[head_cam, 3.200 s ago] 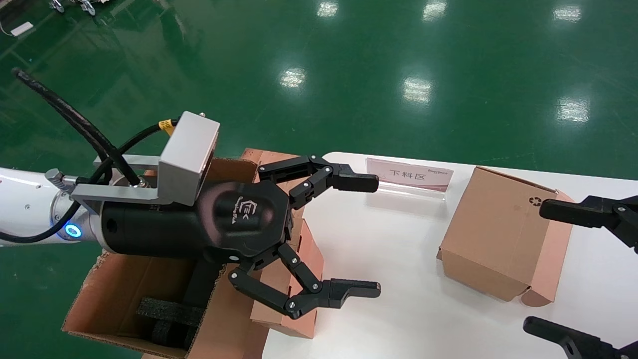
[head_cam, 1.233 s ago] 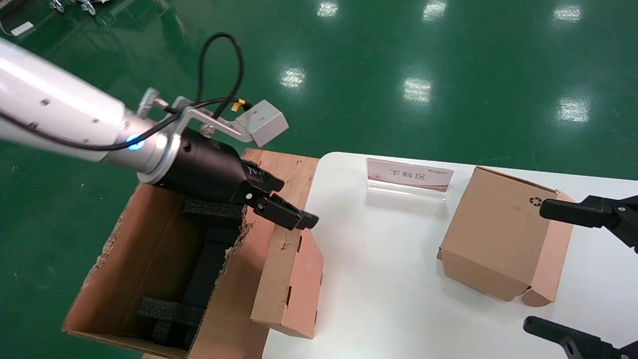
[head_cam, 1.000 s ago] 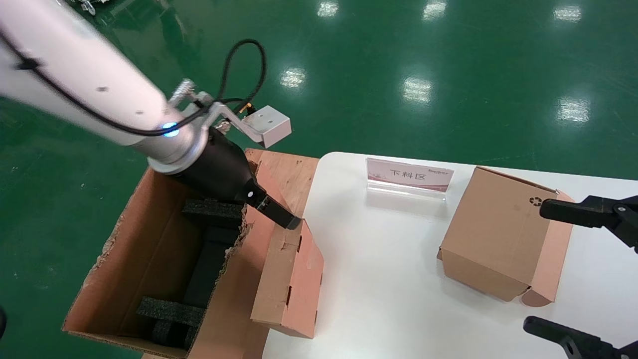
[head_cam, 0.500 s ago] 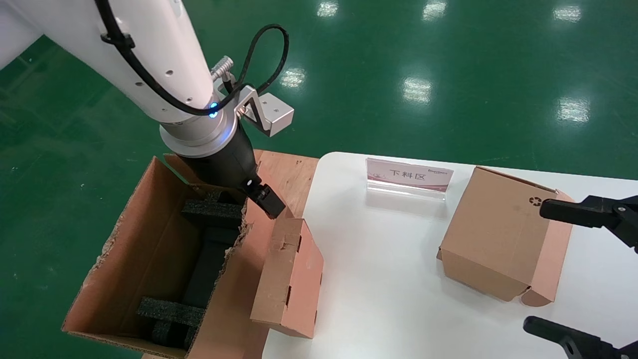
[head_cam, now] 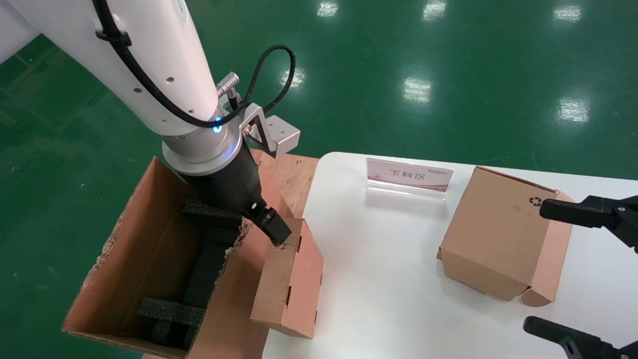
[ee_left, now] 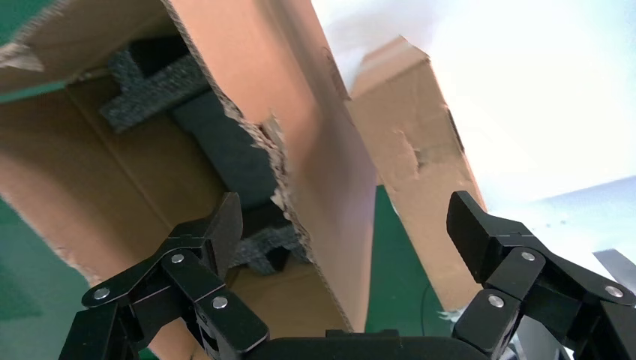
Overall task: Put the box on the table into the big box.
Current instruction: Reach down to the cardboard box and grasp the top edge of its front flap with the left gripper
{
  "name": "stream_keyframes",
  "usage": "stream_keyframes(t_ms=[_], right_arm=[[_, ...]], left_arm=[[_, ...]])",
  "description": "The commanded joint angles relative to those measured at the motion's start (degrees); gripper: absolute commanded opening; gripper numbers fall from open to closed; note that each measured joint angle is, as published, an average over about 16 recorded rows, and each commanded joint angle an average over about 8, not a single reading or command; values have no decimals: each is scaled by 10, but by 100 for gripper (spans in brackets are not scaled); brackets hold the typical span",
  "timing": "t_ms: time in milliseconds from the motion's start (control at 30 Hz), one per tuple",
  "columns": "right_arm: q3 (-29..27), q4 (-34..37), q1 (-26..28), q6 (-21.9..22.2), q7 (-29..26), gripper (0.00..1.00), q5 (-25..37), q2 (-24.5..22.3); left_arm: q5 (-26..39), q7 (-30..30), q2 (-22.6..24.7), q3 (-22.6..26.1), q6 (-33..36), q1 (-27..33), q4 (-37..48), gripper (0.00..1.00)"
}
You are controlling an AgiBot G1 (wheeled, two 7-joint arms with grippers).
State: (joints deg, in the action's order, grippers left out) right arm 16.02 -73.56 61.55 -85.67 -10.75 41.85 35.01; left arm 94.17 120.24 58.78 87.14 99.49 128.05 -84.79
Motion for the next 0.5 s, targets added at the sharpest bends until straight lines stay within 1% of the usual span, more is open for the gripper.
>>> stream_keyframes(t_ms=[33, 500], right_arm=[[0, 0, 0, 0, 0, 100, 0, 0], [0, 0, 0, 0, 0, 100, 0, 0]], left_arm=[[-6, 0, 0, 1, 0, -1, 0, 100], [-31, 19, 15, 9, -9, -31, 0, 100]])
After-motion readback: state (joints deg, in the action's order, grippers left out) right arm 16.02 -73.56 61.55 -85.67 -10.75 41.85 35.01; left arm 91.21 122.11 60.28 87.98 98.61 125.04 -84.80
